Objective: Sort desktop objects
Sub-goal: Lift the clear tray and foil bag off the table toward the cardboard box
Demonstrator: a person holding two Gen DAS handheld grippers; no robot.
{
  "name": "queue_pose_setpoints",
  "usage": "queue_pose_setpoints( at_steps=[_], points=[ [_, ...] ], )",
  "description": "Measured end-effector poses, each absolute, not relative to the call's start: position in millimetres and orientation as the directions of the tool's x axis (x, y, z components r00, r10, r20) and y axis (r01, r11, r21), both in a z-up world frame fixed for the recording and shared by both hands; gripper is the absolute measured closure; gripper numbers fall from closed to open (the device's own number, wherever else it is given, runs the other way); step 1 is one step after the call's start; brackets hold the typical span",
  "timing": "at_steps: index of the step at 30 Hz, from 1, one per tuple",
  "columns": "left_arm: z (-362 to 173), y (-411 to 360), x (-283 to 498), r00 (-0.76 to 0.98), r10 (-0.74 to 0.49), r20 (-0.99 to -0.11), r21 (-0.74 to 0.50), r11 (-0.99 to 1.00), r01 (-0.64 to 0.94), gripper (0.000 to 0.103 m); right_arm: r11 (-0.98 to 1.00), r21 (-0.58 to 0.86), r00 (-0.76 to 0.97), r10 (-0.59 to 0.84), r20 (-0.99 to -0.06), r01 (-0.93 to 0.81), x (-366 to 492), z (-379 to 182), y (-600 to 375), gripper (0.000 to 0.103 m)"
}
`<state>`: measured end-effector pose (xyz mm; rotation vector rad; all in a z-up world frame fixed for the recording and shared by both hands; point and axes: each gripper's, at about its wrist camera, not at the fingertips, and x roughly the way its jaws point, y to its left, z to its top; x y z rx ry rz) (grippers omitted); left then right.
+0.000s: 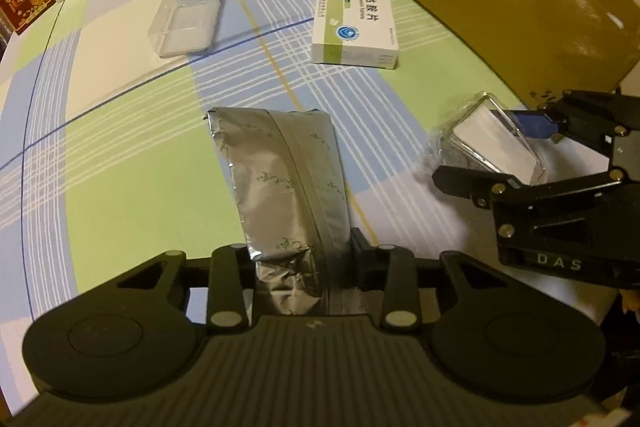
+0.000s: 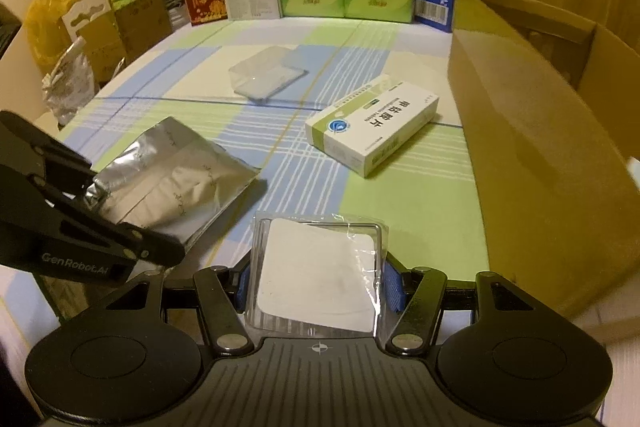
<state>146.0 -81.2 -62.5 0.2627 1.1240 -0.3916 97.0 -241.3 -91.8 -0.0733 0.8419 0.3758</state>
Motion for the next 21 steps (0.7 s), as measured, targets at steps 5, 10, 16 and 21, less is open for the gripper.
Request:
queue_pose_setpoints(
  at_steps=[5, 10, 16, 21],
  points=[
    [-51.2, -83.7, 128.8, 0.387, -0.200, -0.900, -0.026, 0.912, 0.410, 0.072, 0.940, 0.101, 0.617, 0.292, -0.731, -0.325, 81.8, -82.2, -249.3, 0.046],
    [-37.6, -88.1, 111.5, 0.400, -0.224, -0.889, -0.050, 0.915, 0.401, 0.072, 0.946, 0.112, 0.635, 0.289, -0.716, -0.304, 66.3, -67.0, -256.8, 0.046],
    [-13.8, -97.0, 89.9, 0.429, -0.254, -0.867, -0.077, 0.918, 0.388, 0.072, 0.951, 0.105, 0.665, 0.279, -0.693, -0.290, 48.9, -44.5, -263.8, 0.046],
    [6.3, -107.9, 72.0, 0.458, -0.285, -0.842, -0.100, 0.917, 0.386, 0.072, 0.958, 0.105, 0.691, 0.266, -0.672, -0.266, 34.1, -29.1, -278.1, 0.046]
  ],
)
